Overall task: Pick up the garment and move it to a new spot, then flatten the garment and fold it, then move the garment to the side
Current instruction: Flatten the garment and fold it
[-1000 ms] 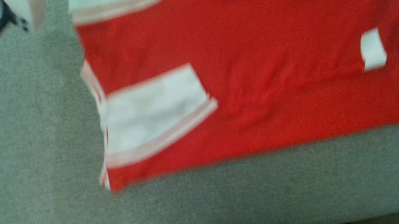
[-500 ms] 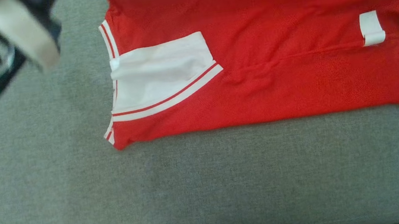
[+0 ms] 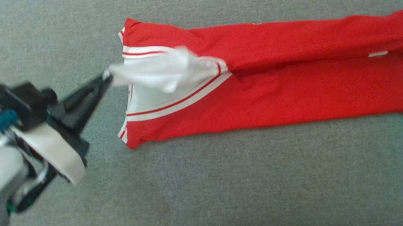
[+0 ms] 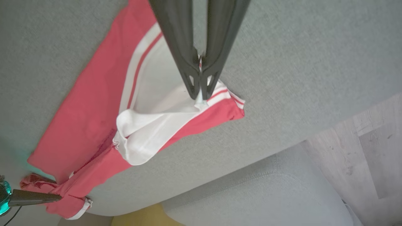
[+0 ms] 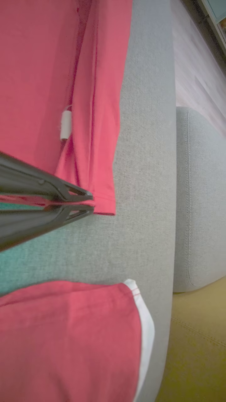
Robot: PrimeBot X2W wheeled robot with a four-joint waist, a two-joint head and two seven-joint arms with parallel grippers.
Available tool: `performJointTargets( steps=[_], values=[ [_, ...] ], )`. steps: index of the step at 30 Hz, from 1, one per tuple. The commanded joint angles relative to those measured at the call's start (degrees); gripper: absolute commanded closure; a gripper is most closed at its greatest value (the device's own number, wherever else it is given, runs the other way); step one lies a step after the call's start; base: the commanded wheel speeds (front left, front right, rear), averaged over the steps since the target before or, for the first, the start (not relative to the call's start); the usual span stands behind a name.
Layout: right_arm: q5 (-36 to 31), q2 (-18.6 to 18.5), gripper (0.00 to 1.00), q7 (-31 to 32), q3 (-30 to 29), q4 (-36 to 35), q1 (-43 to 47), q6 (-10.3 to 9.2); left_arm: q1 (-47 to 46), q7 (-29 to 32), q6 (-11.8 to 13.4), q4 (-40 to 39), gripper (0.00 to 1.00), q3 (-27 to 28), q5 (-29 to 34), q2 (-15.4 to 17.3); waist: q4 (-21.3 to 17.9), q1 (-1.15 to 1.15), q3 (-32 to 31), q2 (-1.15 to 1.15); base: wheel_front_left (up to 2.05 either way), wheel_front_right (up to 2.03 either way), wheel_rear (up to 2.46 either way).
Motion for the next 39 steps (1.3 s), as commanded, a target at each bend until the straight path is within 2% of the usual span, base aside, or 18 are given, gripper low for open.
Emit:
performJointTargets(
  steps=[1,3,4,5,6,9,13,17,21,24,26,33,39],
  values=[
    [-1.1,-0.9,1.00,0.3,-0.9,-2.4,2.3,0.37,0.9,-0.9,1.4,-1.9,1.00,2.7,0.6,2.7,0.0,0.01,-0.1,0.00,0.00,0.00,0.00],
    [-1.4,-0.1,1.00,0.6,-1.4,-2.7,3.0,0.37,2.1,-1.0,2.1,-2.5,1.00,2.7,0.7,2.5,0.0,0.01,-0.2,0.00,0.00,0.00,0.00],
    [-1.7,0.6,0.72,0.9,-1.9,-2.9,3.6,0.37,3.2,-1.4,2.7,-2.8,1.00,2.7,0.6,2.2,0.0,0.01,-0.2,0.00,0.00,0.00,0.00],
    [-2.3,1.3,0.00,1.1,-2.3,-2.9,3.9,0.37,4.3,-2.0,3.7,-3.0,0.84,2.7,0.2,1.8,0.0,0.01,-0.3,0.00,0.00,0.00,0.00],
    [-3.1,2.1,0.00,0.9,-3.1,-3.0,4.1,0.37,5.0,-2.7,4.7,-3.1,0.00,2.7,0.2,1.3,0.0,0.01,-0.5,0.00,0.00,0.00,0.00],
    [-4.6,5.2,0.00,-0.3,-5.4,-3.4,5.0,0.37,7.5,-5.8,8.0,-2.8,0.00,3.0,0.6,-0.6,0.0,0.01,-1.8,0.00,0.00,0.00,0.00],
    [-6.4,11.3,0.00,-2.3,-10.0,-4.9,8.1,0.37,11.8,-9.1,15.2,-1.3,0.00,4.6,3.4,-3.9,0.1,0.01,-4.9,0.00,0.00,0.00,0.00],
    [-8.0,17.8,0.00,-3.0,-13.5,-6.0,11.1,0.37,17.9,-9.7,23.2,-0.5,0.00,12.7,7.7,-9.9,1.0,0.01,-8.2,0.00,0.00,0.00,0.00],
    [-10.2,22.1,0.00,-2.3,-16.0,-4.2,11.7,0.37,27.2,-9.8,27.7,-1.5,0.00,20.9,14.7,-16.5,2.1,0.01,-11.1,0.00,0.00,0.00,0.00],
    [-11.8,23.9,0.00,-1.6,-18.3,-1.0,10.4,0.37,33.5,-9.8,29.5,-2.5,0.00,25.1,20.1,-20.9,3.3,0.01,-12.5,0.00,0.00,0.00,0.00],
    [-12.8,24.1,0.00,-0.9,-20.2,1.9,9.2,0.37,37.0,-9.8,29.8,-3.4,0.00,26.9,23.3,-23.6,4.3,0.01,-13.0,0.00,0.00,0.00,0.00],
    [-13.9,22.8,0.00,1.5,-23.4,10.6,3.6,0.37,45.0,-9.8,28.6,-4.9,0.00,31.8,32.2,-31.8,7.6,0.01,-12.9,0.00,0.00,0.00,0.00],
    [-15.3,20.9,0.00,6.0,-25.6,19.4,1.3,0.37,48.1,-9.8,26.5,-4.1,0.00,35.2,38.0,-36.0,10.1,0.01,-13.0,0.00,0.00,0.00,0.00]
  ],
)
